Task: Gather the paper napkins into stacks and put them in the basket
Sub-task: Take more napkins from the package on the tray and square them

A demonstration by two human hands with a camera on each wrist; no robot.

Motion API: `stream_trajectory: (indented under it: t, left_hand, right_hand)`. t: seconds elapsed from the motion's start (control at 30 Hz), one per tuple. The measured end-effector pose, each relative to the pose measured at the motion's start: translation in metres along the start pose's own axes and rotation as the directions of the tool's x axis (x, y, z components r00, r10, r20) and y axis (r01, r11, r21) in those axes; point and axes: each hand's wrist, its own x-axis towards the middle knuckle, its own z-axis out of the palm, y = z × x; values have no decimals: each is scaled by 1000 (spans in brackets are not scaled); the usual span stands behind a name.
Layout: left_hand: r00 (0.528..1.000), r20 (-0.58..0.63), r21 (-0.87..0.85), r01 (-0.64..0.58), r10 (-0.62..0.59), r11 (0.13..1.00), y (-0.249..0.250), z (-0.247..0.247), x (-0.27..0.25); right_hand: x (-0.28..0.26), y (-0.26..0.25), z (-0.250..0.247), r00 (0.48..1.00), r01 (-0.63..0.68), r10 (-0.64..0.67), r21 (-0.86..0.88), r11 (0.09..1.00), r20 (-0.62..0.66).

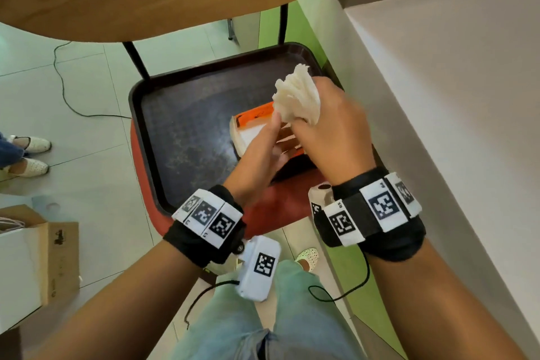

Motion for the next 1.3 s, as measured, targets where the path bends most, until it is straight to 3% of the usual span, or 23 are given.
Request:
stream_trajectory:
  t: [0.07,0.13,0.2,0.27,0.33,0.43,0.53,0.6,0.67,0.77,0.87,1.03,1.07,1.17,1.23,1.3]
  left_hand:
    - [994,98,-211,69,-49,975,10,10,-1]
    - [982,190,-371,91,-20,924,17,20,-9]
    - [937,346,-458,136,36,879,20,31,-18]
    - [918,396,-429,156,29,890,20,44,-22]
    - [938,347,-351,138,-8,926,20,61,-25]
    - [965,261,-220,55,5,974,20,84,-23]
    - [951,306,-182,111,-51,977,20,106,-18]
    - [927,362,-170,172,-101,970,20,120,-13]
    - [901,415,-131,200,-129,971,22,138,-8]
    - [820,515,40,267,-249,963,24,164,10]
    - [727,537,210,377,-428,902,17,193,30]
    - [602,581,300,467,-548,831,-3,254,44]
    - [573,593,322,475,-566,819,-8,265,46]
    - [447,643,403,493,-622,771,-16,295,50]
    - [378,651,473,477,-658,741,-20,311,54]
    - [358,631,575,379,-688,725,-21,324,60]
  right_hand:
    - [-13,-3,-4,997,63,-64,-35,997,-51]
    - [-25,-3,-5,990,88,-99,-107,990,-102]
    - [-37,-2,-7,985,71,-96,-168,983,-147]
    - [-49,-1,-12,986,14,-46,-201,979,-159]
    - [-61,1,-22,993,-61,39,-204,977,-110]
    - [-77,6,-44,991,-116,123,-124,985,50]
    - [-91,22,-79,969,-149,142,24,988,202]
    - [-99,38,-107,960,-234,215,95,968,177]
    - [-105,61,-131,934,-355,352,197,914,51]
    - [-116,102,-160,866,-425,493,400,812,-80]
    - [-134,136,-184,834,-392,548,629,671,-66]
    - [-170,179,-208,681,-427,723,864,266,114]
    - [-177,186,-212,667,-430,727,882,194,165]
    - [-196,200,-226,701,-343,669,939,11,248]
    - [-207,210,-232,703,-292,676,956,-8,220]
    - [-215,219,-239,683,-299,717,949,100,140]
